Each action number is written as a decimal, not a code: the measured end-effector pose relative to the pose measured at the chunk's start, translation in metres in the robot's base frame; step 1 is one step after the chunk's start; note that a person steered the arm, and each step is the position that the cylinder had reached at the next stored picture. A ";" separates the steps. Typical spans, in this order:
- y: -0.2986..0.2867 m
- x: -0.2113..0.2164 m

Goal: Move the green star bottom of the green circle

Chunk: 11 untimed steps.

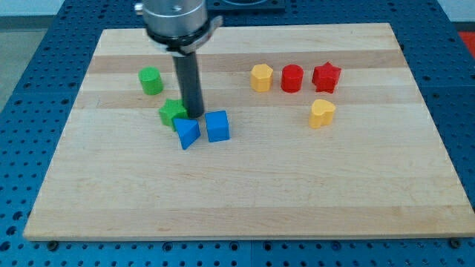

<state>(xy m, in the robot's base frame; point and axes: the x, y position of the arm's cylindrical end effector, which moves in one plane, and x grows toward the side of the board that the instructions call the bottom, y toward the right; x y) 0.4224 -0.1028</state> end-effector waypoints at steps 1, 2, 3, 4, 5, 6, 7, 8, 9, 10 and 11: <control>-0.011 0.003; -0.011 0.003; -0.015 0.003; -0.024 0.003; -0.029 0.003; -0.029 0.002; -0.030 -0.007; -0.046 -0.014; -0.074 -0.023; -0.086 -0.024; -0.086 -0.024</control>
